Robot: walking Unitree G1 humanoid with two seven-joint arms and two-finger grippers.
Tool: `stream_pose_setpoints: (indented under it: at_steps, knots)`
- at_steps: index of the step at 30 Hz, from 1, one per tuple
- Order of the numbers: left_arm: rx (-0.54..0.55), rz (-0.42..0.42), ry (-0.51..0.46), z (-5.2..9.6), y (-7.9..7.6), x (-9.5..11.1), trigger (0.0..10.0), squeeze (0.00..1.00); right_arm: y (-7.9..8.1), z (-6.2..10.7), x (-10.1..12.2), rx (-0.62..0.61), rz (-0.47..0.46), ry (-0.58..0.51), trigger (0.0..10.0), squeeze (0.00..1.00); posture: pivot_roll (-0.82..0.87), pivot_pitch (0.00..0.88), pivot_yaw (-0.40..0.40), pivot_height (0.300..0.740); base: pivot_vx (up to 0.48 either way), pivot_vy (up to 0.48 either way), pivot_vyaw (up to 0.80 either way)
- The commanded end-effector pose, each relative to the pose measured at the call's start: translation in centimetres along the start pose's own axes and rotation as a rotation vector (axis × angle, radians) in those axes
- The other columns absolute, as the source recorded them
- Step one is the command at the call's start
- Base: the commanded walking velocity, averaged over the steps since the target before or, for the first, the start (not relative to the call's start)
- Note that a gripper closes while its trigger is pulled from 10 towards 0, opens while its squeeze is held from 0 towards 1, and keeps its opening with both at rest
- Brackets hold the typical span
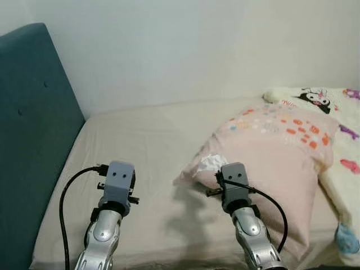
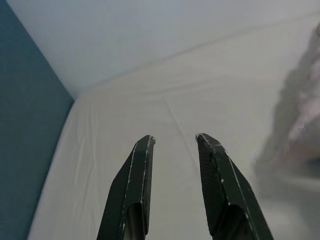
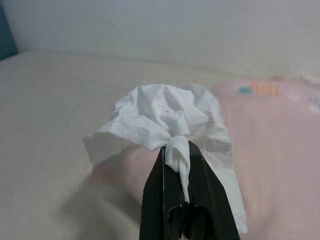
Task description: Clean up the room
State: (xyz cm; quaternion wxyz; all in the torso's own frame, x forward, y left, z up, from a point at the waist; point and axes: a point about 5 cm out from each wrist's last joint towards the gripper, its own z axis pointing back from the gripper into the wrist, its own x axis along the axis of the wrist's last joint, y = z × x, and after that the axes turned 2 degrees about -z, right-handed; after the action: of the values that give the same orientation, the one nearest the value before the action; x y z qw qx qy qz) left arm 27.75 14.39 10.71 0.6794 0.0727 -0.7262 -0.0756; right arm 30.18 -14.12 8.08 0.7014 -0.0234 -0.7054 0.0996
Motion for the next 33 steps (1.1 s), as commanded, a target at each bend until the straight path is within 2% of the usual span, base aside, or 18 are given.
stream_pose_setpoints:
  at_steps: [1,14,21,24,33]
  knots:
    - [0.004,-0.004,0.008,0.1,0.1,-0.4,10.0,0.0,0.5,0.0,0.2,0.022,-0.005,-0.004,10.0,0.0,0.05,0.0,-0.011,0.688,0.0,0.0,0.0]
    - [-0.011,0.006,-0.008,0.3,0.1,-0.2,10.0,0.0,1.0,0.1,0.5,0.037,-0.014,-0.012,10.0,0.0,0.06,0.0,-0.017,0.738,0.0,0.0,0.0]
    - [-0.022,0.015,-0.018,0.3,0.0,-0.1,10.0,0.0,1.4,0.1,0.6,0.059,-0.057,-0.027,10.0,0.0,0.06,0.0,-0.018,0.74,0.0,0.0,0.0]
    - [-0.026,0.017,-0.021,0.4,-0.1,-0.1,10.0,0.0,1.5,0.1,0.5,0.066,-0.057,-0.016,10.0,0.0,0.06,0.0,-0.018,0.74,0.0,0.0,0.0]
    - [-0.045,0.006,-0.001,0.7,-0.5,-0.9,10.0,0.0,2.0,0.4,-1.8,0.099,-0.016,0.109,10.0,0.0,0.06,0.0,-0.021,0.74,0.0,0.0,0.0]
